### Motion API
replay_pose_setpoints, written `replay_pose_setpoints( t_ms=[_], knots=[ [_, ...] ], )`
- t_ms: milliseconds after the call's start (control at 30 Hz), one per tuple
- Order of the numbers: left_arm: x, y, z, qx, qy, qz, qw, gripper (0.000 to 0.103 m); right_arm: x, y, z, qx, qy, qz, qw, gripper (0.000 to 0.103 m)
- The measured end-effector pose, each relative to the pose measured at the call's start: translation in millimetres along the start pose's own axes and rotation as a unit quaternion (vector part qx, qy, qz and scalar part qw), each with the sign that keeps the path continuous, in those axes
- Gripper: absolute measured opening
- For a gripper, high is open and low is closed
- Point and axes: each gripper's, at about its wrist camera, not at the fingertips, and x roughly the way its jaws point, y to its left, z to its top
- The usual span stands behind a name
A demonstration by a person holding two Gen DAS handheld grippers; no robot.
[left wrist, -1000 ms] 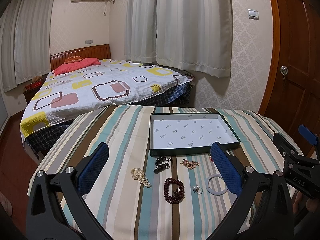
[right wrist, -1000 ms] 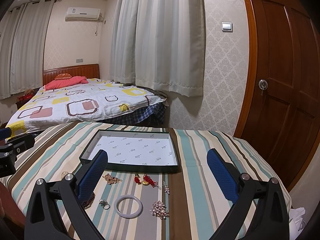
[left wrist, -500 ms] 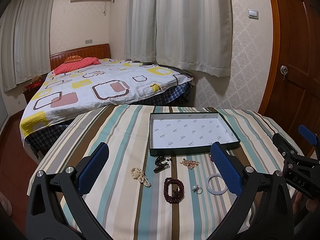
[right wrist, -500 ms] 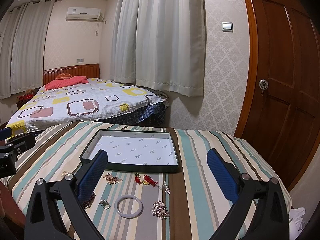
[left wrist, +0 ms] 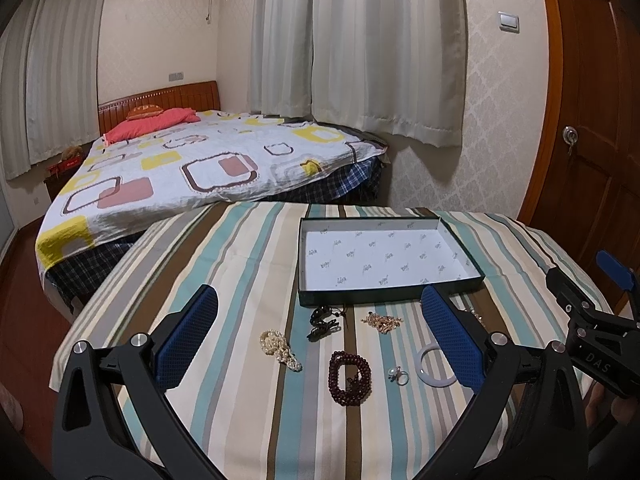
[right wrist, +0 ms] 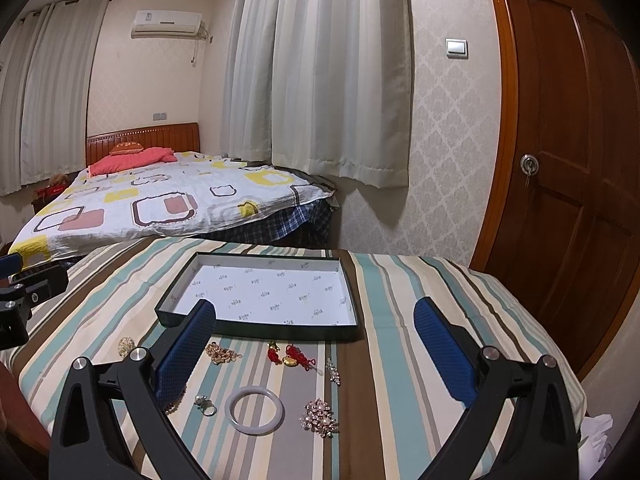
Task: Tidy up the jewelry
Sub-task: 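Move the left tool to the pearl necklace while the right tool approaches the gold pearl brooch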
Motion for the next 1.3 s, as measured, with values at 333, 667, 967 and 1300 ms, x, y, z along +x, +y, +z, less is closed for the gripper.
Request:
replay_pose_setpoints(
  t_ms=[333,667,967,1300],
  knots=[
    [66,13,-38,0.003,0.044,0.008,0.9990,0.099,55,-12,-45,0.000,0.058,0.011,0.998,0.097],
    [114,28,-74,-0.018,0.092,0.003,0.9956,0.098,91,-20,-87,0.009,0.102,0.019,0.995,0.096],
    [133,30,-87,-0.020,0.126,-0.002,0.9918,0.079,111,-26,-104,0.019,0.138,0.025,0.990,0.095],
    [144,28,-93,-0.020,0.144,-0.008,0.9893,0.079,127,-24,-116,0.016,0.175,0.041,0.984,0.064]
  ],
)
